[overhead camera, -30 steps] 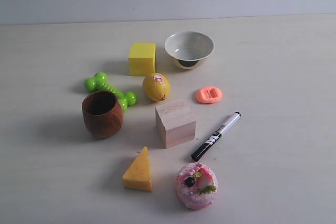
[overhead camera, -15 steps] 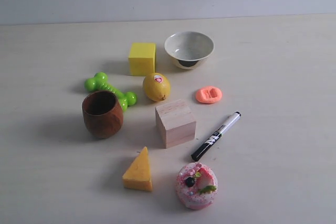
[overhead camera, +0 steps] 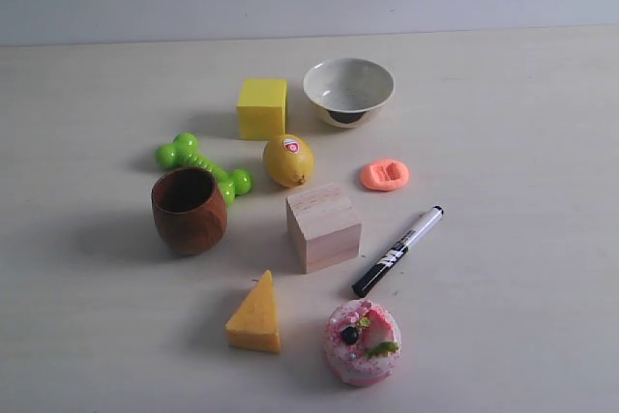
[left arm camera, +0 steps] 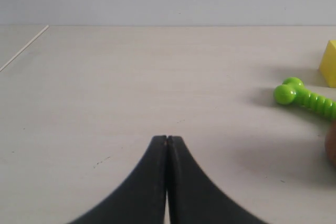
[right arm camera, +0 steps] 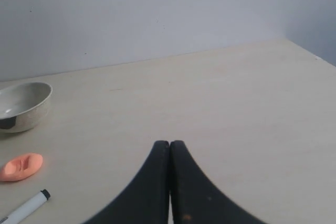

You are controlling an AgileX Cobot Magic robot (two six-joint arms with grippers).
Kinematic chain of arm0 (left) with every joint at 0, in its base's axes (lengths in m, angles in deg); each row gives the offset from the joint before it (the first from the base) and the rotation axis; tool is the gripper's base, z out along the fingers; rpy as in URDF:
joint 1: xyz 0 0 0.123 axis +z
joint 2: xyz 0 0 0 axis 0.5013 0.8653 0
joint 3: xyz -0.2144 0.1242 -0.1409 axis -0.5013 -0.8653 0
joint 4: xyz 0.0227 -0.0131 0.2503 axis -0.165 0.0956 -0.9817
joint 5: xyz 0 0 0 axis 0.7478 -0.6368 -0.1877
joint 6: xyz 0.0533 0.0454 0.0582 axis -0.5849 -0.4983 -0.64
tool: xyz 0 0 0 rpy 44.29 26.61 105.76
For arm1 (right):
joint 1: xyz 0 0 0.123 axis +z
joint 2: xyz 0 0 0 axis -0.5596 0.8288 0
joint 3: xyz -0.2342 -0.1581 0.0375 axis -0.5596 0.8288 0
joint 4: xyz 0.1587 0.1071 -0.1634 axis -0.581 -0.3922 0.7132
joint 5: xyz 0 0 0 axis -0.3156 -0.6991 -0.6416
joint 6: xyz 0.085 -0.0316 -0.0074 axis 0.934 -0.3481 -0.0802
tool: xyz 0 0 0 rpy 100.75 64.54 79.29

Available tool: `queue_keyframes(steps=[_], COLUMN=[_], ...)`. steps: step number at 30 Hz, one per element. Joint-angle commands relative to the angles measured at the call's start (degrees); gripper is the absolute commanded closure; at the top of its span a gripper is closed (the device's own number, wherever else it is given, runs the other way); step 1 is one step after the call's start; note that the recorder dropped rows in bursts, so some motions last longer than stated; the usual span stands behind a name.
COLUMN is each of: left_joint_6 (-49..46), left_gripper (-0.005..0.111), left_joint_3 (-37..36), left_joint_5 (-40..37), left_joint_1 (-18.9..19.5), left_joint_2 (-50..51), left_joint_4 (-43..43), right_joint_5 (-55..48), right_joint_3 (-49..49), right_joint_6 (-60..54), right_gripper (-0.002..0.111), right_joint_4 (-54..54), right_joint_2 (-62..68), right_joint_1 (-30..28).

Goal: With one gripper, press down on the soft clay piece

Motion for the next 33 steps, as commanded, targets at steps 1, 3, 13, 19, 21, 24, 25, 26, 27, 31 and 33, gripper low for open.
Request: queue_keyframes(steps=[1,3,13,19,21,24,25,26,27,31,33], left_joint_6=[0.1,0.1,0.1,0.1,0.1,0.1,0.1,0.1,0.1,0.1,0.1], left_gripper=[0.107,0.107,0.107,0.107,0.107,0.107,0.107,0.107,0.107,0.107,0.107], left_joint_3=[0.0,0.0,0.0,0.0,0.0,0.0,0.0,0.0,0.0,0.0,0.0], left_joint_5=[0.5,0.5,0.5,0.5,0.5,0.5,0.5,0.5,0.5,0.5,0.5], left_joint_1=[-0.3,-0.3,-0.3,-0.3,-0.3,-0.3,-0.3,-0.3,-0.3,-0.3,-0.3], left_joint_2=[-0.4,-0.4,-0.4,-0.4,-0.4,-0.4,-0.4,-0.4,-0.4,-0.4,-0.4], left_joint_4=[0.1,0.1,0.1,0.1,0.1,0.1,0.1,0.1,0.1,0.1,0.1], right_joint_5=[-0.8,-0.8,-2.3,-2.3,-2.3,-2.3,-2.3,-2.3,-2.3,-2.3,-2.3], right_joint_3=[0.3,0.3,0.3,0.3,0.3,0.3,0.3,0.3,0.3,0.3,0.3], right_joint_6=[-1.4,-2.4,-3.9,-3.9,-3.9,-3.9,-3.9,-3.9,-3.9,-3.9,-3.9], right_gripper=[0.108,0.108,0.108,0.108,0.108,0.108,0.108,0.108,0.108,0.108,0.108], right_joint_4=[-0.1,-0.1,-0.1,0.0,0.3,0.4,0.5,0.5,0.5,0.5,0.5], right_joint_2=[-0.3,-0.3,-0.3,-0.3,-0.3,-0.3,-0.3,-0.3,-0.3,-0.3,-0.3], right_joint_1=[0.4,0.4,0.4,0.4,0.4,0.4,0.4,0.4,0.4,0.4,0.4])
